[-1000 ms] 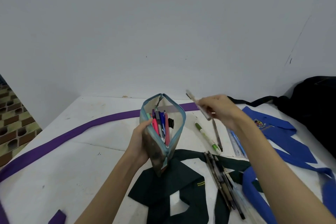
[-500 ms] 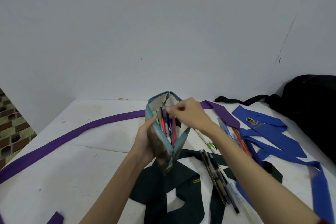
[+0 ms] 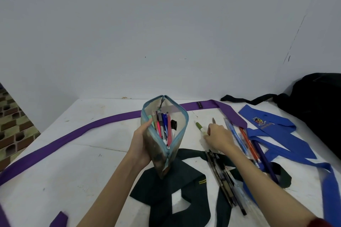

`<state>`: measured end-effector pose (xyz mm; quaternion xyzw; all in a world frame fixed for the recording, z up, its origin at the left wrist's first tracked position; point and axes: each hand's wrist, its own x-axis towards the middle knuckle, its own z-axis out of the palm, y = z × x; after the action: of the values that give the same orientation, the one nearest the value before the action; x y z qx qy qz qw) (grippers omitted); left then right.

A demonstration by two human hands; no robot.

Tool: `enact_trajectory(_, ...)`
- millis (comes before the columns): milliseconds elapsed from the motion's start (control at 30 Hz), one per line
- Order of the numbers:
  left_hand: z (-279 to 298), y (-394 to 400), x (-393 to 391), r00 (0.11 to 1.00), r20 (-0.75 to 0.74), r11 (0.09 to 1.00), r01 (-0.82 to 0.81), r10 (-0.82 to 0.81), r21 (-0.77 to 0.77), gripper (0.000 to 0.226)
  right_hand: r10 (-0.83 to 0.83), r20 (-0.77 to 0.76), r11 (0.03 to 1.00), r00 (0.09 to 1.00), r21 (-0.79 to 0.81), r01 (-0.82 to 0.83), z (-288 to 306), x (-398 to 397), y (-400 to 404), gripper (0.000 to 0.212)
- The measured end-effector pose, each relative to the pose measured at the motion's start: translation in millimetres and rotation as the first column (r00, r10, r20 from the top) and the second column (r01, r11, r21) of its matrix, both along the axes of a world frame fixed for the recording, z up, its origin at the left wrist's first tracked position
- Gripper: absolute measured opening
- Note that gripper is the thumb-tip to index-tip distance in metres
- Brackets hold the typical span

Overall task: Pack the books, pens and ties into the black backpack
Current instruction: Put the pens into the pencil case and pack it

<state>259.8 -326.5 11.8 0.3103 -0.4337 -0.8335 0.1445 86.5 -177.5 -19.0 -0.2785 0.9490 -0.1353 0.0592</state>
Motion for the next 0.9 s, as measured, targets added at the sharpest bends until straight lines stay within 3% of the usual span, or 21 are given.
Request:
enact_trajectory(67, 0.4, -0.6, -0.2, 1.0, 0.011, 1.0, -0.01, 0.01, -0.007, 0.051, -0.054, 0.072, 0.977, 0.996, -0.201, 0.068, 9.9, -1.9, -4.8, 0.014)
enact_trajectory(100, 0.8, 0.0, -0.6, 1.0, 0.012, 1.0, -0.012, 0.012, -0.01, 0.053, -0.086, 0.154, 0.917, 0.984, -0.374, 0.139, 19.8, -1.7, -7.1, 0.015)
enact_trajectory(167, 3.1, 1.8, -1.6, 1.0, 0.005, 1.0, -0.008, 0.008, -0.016, 0.05, -0.043, 0.389, 0.652, 0.92, -0.686, 0.321, 49.3, 4.9, -10.9, 0.015)
enact_trajectory(200, 3.8, 2.9, -2.1, 1.0, 0.0, 1.0, -0.006, 0.006, -0.015, 0.048, 0.032, 0.476, 0.528, 0.879, -0.755, 0.39, 66.2, 11.0, -11.0, 0.016)
enact_trajectory(233, 4.9, 4.9, -2.9, 1.0, -0.003, 1.0, -0.004, 0.004, -0.012, 0.045, 0.109, 0.514, 0.465, 0.851, -0.783, 0.413, 81.6, 17.5, -10.3, 0.016)
enact_trajectory(267, 5.2, 6.3, -3.9, 1.0, -0.006, 1.0, -0.001, 0.001, -0.012, 0.044, 0.174, 0.514, 0.47, 0.84, -0.793, 0.388, 94.4, 24.3, -10.0, 0.017)
enact_trajectory(367, 8.2, 12.6, -7.7, 1.0, -0.006, 1.0, 0.005, -0.005, -0.024, 0.039, 0.258, 0.453, 0.664, 0.854, -0.725, 0.184, 117.8, 49.0, -12.9, 0.019)
enact_trajectory(533, 14.8, 19.5, -13.8, 0.999, -0.02, 0.999, 0.029, -0.029, -0.024, 0.033, 0.185, 0.239, 0.84, 0.953, -0.542, -0.027, 109.5, 69.4, -31.2, 0.023)
enact_trajectory(600, 16.9, 21.0, -15.8, 0.999, -0.037, 0.999, 0.031, -0.031, -0.01, 0.036, 0.169, 0.139, 0.848, 0.976, -0.524, -0.072, 106.3, 72.0, -32.0, 0.031)
enact_trajectory(700, 18.9, 21.9, -18.6, 0.998, -0.049, 0.999, 0.049, -0.049, 0.013, 0.04, 0.141, 0.092, 0.75, 0.986, -0.66, -0.046, 112.4, 65.8, -21.4, 0.031)
enact_trajectory(800, 17.6, 19.1, -20.6, 0.999, -0.005, 0.999, 0.039, -0.039, 0.023, 0.047, -0.034, 0.049, 0.676, 0.998, -0.735, 0.059, 107.8, 37.4, -3.2, 0.028)
enact_trajectory(900, 13.7, 14.9, -22.0, 0.999, 0.028, 0.999, 0.024, -0.025, 0.037, 0.057, -0.164, 0.118, 0.757, 0.979, -0.622, 0.201, 79.4, 4.2, 13.6, 0.025)
